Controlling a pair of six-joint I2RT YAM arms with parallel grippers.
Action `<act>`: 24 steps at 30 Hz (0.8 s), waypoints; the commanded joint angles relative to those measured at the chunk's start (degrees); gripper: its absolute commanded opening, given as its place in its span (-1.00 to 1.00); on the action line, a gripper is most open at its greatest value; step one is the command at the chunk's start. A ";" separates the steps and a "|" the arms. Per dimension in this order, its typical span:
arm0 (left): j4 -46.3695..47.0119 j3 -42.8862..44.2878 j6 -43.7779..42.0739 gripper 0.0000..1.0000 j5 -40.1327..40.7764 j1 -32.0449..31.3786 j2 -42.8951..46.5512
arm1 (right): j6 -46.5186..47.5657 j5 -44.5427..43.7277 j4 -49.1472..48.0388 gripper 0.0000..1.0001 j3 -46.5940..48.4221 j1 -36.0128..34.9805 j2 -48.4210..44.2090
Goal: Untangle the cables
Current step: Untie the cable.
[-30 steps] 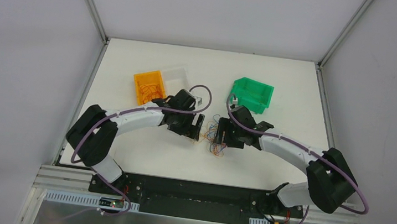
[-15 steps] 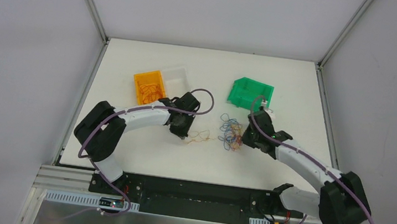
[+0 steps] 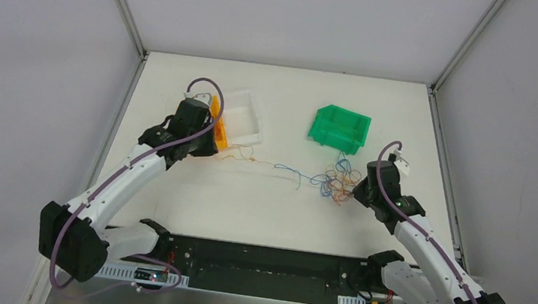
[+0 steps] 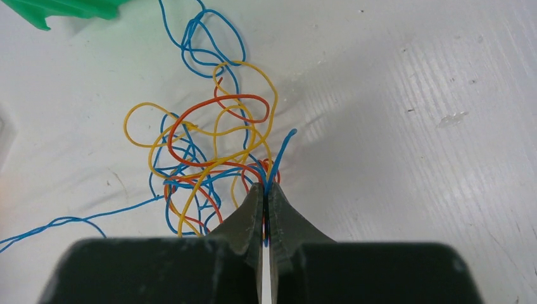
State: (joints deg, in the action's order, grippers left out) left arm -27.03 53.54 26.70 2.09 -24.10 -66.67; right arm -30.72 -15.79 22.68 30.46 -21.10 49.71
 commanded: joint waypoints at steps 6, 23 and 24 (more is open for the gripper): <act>-12.79 6.40 0.49 -1.00 15.80 6.98 12.26 | -3.33 -6.27 4.47 -1.00 1.44 0.86 -2.11; -10.55 8.52 -18.87 -1.00 -6.03 9.68 20.13 | 3.01 16.01 -4.75 -0.44 -0.87 2.19 -1.34; -9.99 7.94 -19.29 -1.00 -8.75 9.68 20.14 | 3.85 17.20 -4.44 -0.16 -0.06 1.80 -0.51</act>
State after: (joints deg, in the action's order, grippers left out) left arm -39.68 61.84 14.70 9.30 -14.55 -47.51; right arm -30.61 -9.93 22.52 29.32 -18.94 47.33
